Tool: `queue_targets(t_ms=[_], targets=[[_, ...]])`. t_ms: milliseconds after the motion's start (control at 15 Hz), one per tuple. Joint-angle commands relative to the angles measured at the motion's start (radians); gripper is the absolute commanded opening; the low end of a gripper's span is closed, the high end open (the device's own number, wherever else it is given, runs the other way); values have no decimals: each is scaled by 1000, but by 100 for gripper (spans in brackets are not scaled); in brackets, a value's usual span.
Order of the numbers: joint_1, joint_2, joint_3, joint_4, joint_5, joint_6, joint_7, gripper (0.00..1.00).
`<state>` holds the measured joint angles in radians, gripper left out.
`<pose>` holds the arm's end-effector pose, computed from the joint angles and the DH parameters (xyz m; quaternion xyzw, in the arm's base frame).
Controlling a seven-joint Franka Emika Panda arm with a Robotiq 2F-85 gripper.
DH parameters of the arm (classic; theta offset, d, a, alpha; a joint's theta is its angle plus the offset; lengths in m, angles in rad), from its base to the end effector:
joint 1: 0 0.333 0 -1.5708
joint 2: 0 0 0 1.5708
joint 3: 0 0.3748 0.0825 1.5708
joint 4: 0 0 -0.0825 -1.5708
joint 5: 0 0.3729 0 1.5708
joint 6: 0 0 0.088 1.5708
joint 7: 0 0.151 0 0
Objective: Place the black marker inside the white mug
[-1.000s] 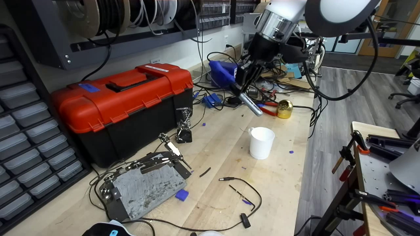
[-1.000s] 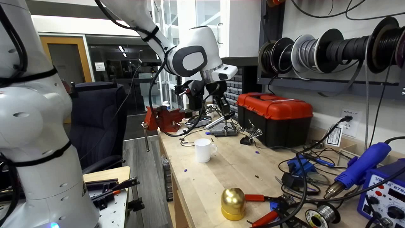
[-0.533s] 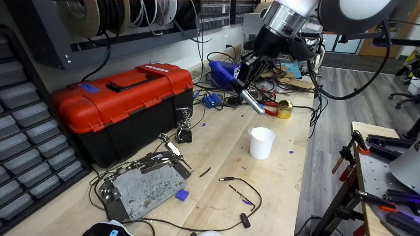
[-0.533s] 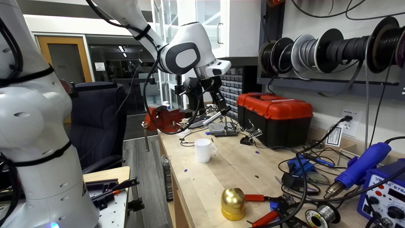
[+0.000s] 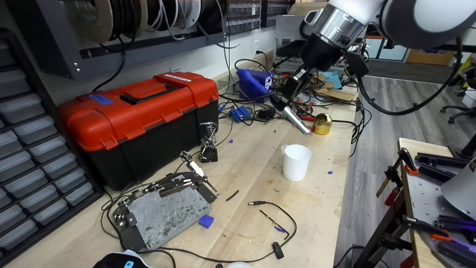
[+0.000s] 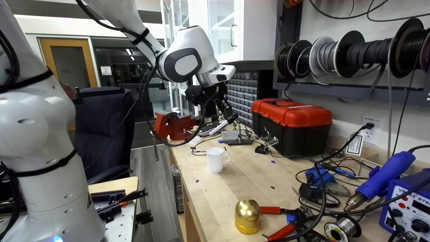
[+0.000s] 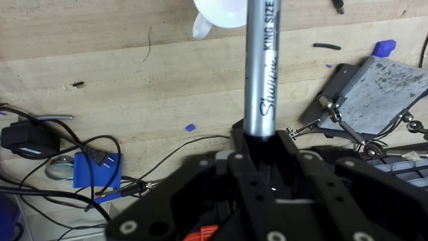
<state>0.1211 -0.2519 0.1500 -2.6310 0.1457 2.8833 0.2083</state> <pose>0.4386 0.1158 0.4128 -0.9680 0.0308 -0.2375 0.0754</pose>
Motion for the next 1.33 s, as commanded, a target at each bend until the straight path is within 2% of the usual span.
queue_targets(t_ms=[0,267,467,800,1267], targets=[[44,-37,-49,-73,45,92,-98,6],[107,-20,-126,-92,129,155,-215,6],[183,-16,-200,-96,221,183,-305,6],[314,-17,-316,-86,367,195,-442,6],[467,-19,-438,-85,531,213,-586,6]])
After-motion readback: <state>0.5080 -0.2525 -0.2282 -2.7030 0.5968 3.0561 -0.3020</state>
